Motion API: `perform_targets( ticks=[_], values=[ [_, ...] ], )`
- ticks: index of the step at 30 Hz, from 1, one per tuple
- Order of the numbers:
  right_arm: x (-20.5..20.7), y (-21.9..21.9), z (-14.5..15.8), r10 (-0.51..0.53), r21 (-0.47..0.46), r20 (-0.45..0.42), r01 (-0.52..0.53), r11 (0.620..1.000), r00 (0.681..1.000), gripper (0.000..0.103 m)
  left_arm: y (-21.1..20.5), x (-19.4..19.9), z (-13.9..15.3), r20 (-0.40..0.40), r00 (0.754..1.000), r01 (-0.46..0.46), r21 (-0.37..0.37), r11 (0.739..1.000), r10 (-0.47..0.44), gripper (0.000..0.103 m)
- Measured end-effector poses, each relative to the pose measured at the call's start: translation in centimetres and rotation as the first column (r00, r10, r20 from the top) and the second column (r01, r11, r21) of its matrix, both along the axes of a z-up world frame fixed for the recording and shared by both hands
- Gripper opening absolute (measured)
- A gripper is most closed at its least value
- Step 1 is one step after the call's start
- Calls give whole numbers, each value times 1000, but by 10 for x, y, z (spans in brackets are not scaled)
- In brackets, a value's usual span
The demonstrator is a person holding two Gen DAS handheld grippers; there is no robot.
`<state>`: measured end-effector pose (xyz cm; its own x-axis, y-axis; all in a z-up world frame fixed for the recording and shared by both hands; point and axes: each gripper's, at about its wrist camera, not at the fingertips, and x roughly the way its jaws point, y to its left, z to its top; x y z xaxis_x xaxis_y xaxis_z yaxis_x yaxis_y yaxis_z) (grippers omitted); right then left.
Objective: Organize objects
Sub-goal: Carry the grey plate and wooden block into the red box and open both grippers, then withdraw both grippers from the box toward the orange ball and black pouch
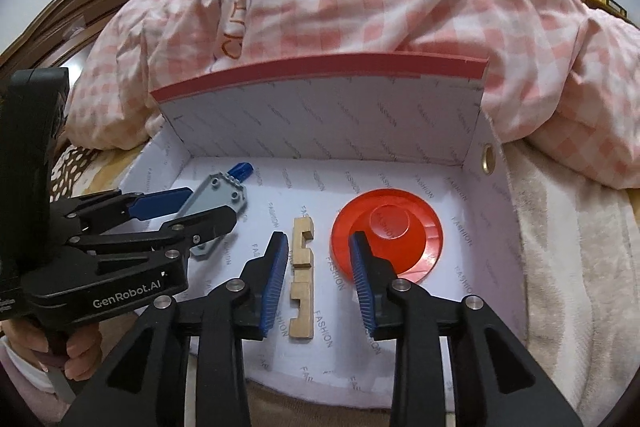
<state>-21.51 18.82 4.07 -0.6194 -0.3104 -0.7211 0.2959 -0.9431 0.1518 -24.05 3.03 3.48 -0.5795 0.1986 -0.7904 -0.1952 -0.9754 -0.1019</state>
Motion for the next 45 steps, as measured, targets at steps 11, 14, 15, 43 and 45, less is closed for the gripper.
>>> perform_targets(
  ticks=[11,14,15,43,45],
  values=[
    [32,8,26,-20,-19,-70,18,1000,997,44,-12,29,27,-36,999,-7,22,1000,8,50],
    [43,14,30,-42,-49,-74,38,998,996,44,2,40,33,-42,999,3,28,1000,-2,50],
    [47,16,31,-46,-61,-72,42,997,996,44,2,43,35,-44,999,8,30,1000,-6,50],
    [174,31,13,-15,-48,-36,13,999,999,44,7,168,36,-56,996,76,17,997,-75,50],
    [181,31,11,-13,-43,-36,11,999,999,44,5,176,33,-50,996,77,15,997,-76,50]
  ],
)
